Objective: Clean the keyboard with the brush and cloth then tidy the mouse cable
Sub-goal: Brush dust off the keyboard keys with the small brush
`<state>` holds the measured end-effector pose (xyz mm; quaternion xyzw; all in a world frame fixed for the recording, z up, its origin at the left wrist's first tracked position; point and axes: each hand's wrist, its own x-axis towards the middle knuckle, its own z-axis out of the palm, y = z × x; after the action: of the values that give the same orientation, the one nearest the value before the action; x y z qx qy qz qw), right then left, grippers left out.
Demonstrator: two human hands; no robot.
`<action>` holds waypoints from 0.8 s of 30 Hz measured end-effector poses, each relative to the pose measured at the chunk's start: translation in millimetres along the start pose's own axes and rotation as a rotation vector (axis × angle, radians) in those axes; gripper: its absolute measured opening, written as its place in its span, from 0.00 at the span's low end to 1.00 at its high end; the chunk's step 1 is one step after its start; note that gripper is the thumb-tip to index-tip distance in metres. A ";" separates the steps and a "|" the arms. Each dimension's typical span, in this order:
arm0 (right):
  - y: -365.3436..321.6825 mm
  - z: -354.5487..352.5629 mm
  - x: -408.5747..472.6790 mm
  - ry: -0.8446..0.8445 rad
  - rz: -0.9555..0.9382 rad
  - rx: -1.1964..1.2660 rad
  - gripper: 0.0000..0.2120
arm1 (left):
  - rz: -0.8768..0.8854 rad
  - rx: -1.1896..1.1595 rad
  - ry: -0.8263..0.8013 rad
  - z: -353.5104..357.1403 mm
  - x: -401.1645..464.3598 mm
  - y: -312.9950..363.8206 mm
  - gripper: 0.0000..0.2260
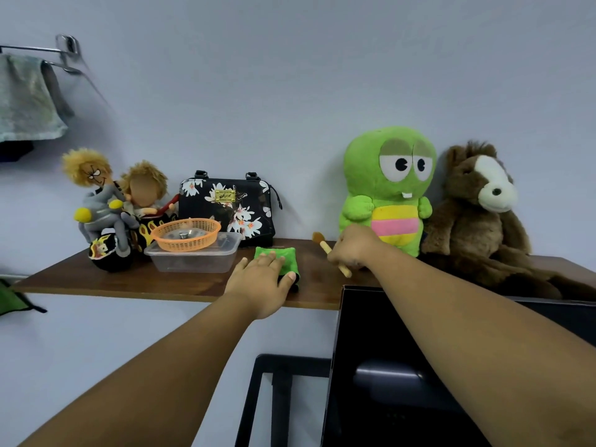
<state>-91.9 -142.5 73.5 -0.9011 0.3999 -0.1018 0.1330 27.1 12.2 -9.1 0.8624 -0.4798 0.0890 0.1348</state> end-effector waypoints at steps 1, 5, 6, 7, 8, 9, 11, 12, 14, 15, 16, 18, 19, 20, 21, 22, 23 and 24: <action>3.0 -3.0 -2.7 0.028 -0.019 0.043 0.09 | 0.001 0.000 0.011 -2.6 -1.7 2.2 0.27; 20.4 -21.0 -19.0 0.202 -0.100 0.253 0.08 | 0.034 0.004 0.078 -13.7 -7.2 17.7 0.27; 25.3 -25.4 -24.4 0.229 -0.124 0.317 0.08 | 0.046 0.008 0.105 -16.1 -8.6 23.4 0.27; 30.6 -29.1 -30.7 0.261 -0.148 0.377 0.09 | 0.053 0.010 0.135 -17.5 -11.8 29.8 0.27; 36.7 -31.7 -37.1 0.297 -0.170 0.432 0.09 | 0.059 0.017 0.166 -18.1 -15.9 37.0 0.27; 42.8 -34.3 -43.8 0.332 -0.192 0.489 0.09 | 0.067 0.031 0.195 -18.0 -20.6 44.3 0.28; 53.9 -38.1 -57.8 0.399 -0.241 0.560 0.11 | 0.084 0.060 0.247 -16.1 -31.5 58.1 0.32; 66.6 -37.9 -68.6 0.421 -0.263 0.566 0.12 | 0.091 0.066 0.253 -10.6 -40.3 70.6 0.33; 72.6 -38.5 -85.1 0.459 -0.327 0.605 0.14 | 0.095 0.061 0.308 -5.9 -51.9 76.2 0.33; 85.3 -36.0 -96.4 0.439 -0.353 0.647 0.16 | 0.101 0.049 0.320 1.1 -60.4 87.9 0.32; 94.2 -33.1 -105.5 0.425 -0.386 0.686 0.19 | 0.104 0.043 0.337 6.8 -67.8 95.3 0.30; 112.7 -22.5 -122.4 0.387 -0.445 0.732 0.23 | 0.120 0.038 0.363 21.0 -85.4 109.2 0.29; 120.7 -16.3 -128.9 0.368 -0.464 0.743 0.24 | 0.131 0.036 0.371 26.6 -94.0 114.5 0.28; 127.3 -8.7 -136.3 0.341 -0.481 0.754 0.23 | 0.140 0.038 0.378 32.1 -103.7 118.5 0.28; 133.2 -0.9 -143.2 0.318 -0.496 0.764 0.22 | 0.142 0.040 0.388 36.5 -112.4 122.5 0.28; 138.3 6.9 -149.6 0.293 -0.509 0.775 0.20 | 0.145 0.038 0.393 40.5 -120.3 126.2 0.28; 145.7 17.0 -155.9 0.267 -0.520 0.785 0.18 | 0.144 0.033 0.389 46.9 -128.7 131.3 0.28; 151.8 26.6 -160.5 0.254 -0.534 0.792 0.16 | 0.139 0.029 0.381 52.8 -135.7 135.3 0.28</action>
<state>-295.3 -116.1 -12.7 -0.8328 0.0986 -0.3856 0.3847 -157.8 36.4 -77.6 0.7966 -0.5027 0.2666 0.2041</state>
